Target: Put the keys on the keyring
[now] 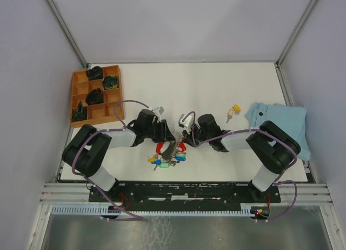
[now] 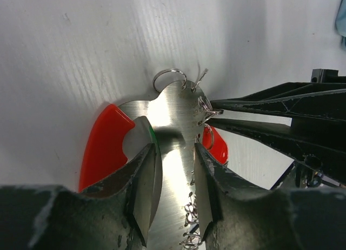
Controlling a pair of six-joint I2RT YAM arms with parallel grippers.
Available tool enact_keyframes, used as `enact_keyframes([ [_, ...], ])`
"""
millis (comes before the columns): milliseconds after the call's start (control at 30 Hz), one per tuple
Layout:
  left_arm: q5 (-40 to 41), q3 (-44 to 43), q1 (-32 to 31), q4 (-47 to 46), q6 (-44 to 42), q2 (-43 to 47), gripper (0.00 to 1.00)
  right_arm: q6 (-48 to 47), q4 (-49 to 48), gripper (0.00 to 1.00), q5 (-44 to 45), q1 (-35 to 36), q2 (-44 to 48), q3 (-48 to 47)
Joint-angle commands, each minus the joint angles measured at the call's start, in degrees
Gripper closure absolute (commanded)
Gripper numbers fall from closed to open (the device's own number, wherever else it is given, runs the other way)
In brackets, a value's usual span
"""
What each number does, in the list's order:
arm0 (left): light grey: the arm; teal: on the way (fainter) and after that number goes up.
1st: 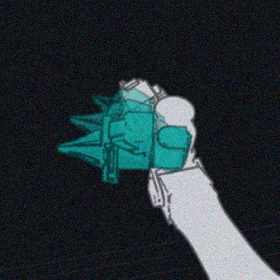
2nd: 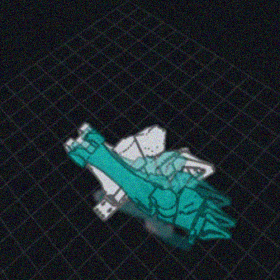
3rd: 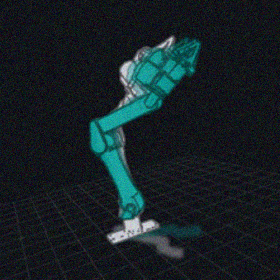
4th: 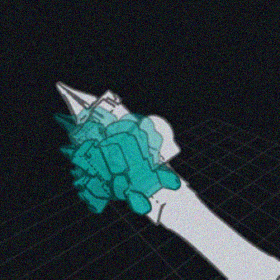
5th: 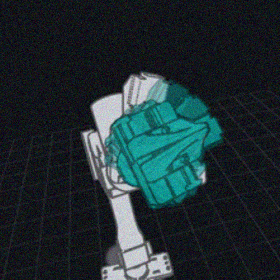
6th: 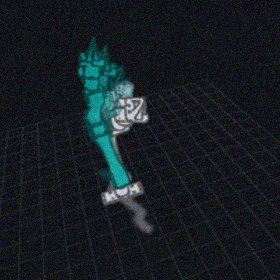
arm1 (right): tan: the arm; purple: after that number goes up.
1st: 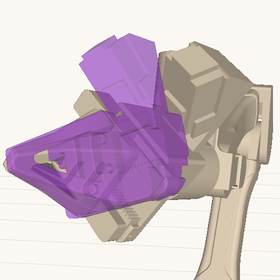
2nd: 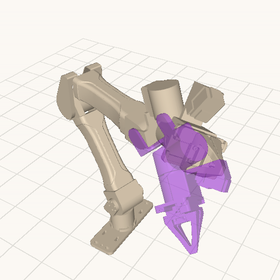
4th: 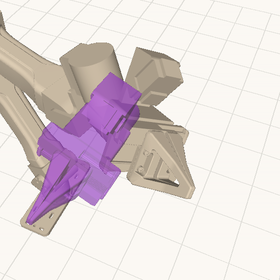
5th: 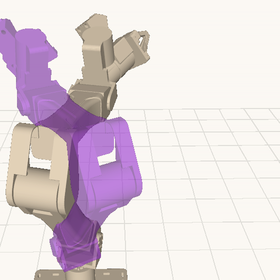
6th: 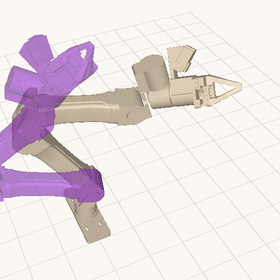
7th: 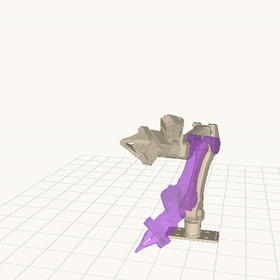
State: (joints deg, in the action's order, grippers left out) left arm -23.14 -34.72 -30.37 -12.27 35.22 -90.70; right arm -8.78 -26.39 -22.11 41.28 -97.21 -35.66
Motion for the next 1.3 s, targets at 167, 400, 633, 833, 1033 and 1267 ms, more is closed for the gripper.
enact_keyframes([
  [167,-1.6,-3.0,-0.2,1.6,-5.9,-2.6,0.6,2.3,10.7,0.58,2.7,0.3,10.5,-1.9],
  [400,0.1,-3.1,-0.1,2.9,-8.8,-2.2,0.6,4.9,19.1,0.58,2.6,0.3,10.7,-7.3],
  [633,-0.8,-2.4,-0.1,2.7,-9.4,-2.8,0.61,10.9,26.5,0.67,2.9,0.3,5.8,-14.1],
  [833,-1.0,-2.3,-0.2,2.7,-9.6,-3.0,0.61,14.6,28.6,0.68,3.0,0.5,3.0,-14.8],
  [1033,-1.2,-2.4,-0.2,2.7,-9.6,-3.7,0.62,16.0,28.3,0.68,2.5,0.5,0.0,-15.6],
  [1267,-1.6,-2.5,-0.4,2.7,-9.6,-4.0,0.62,15.7,26.2,0.67,4.5,0.5,-0.7,-15.3],
])
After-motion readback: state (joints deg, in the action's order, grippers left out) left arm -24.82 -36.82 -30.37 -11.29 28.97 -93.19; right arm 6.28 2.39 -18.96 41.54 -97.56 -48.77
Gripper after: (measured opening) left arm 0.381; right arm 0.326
